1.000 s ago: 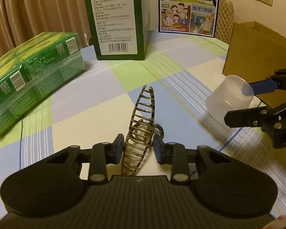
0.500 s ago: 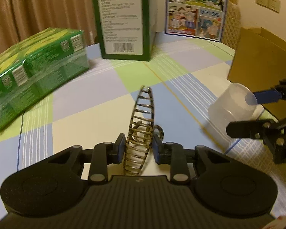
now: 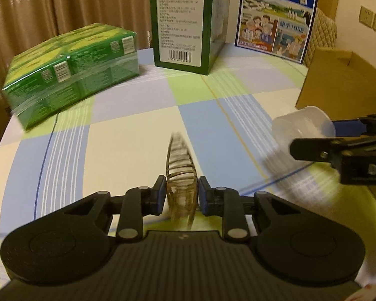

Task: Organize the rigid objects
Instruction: 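Lift the cup and wire stand off the table with both grippers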

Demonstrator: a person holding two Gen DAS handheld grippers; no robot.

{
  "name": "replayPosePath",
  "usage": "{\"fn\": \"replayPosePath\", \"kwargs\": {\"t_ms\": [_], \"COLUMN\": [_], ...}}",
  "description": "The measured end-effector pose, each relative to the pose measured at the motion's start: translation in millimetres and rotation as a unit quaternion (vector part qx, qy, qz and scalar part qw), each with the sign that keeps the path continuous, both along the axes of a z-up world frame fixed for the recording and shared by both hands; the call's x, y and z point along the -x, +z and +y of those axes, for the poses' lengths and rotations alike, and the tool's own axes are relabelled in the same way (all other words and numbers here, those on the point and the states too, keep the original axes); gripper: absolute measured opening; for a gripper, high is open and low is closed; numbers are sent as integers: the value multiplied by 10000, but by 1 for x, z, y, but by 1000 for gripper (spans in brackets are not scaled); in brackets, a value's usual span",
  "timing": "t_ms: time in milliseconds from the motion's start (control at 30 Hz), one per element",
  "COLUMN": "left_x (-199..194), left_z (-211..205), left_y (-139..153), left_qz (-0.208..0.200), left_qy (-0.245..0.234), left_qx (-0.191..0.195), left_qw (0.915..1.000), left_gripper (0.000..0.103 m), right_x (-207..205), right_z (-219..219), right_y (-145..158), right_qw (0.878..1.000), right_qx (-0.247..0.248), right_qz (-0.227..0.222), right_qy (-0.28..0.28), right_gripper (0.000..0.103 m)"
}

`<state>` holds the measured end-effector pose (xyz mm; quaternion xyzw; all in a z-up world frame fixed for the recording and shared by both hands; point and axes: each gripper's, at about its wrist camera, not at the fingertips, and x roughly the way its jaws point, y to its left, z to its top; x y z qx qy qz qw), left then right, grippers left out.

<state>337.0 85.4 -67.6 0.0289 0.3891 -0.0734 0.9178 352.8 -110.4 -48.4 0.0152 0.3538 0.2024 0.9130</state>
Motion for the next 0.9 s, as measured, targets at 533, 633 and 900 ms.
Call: {"fn": "replayPosePath", "kwargs": {"t_ms": [533, 633, 900], "left_x": [71, 78, 108], "left_z": [-13, -15, -25], "left_y": [10, 16, 37], "left_qz": [-69, -170, -391], "left_qy": [338, 370, 533], "left_qx": [289, 318, 474], "left_qw": [9990, 9987, 9967], "left_gripper": [22, 22, 22], "right_x": [54, 59, 91], "right_z": [-22, -24, -34], "right_y": [11, 14, 25], "right_qw": [9994, 9993, 9993], "right_qx": [-263, -308, -354], "right_qz": [168, 158, -23], "right_qy": [-121, -116, -133], "right_gripper": [68, 68, 68]}}
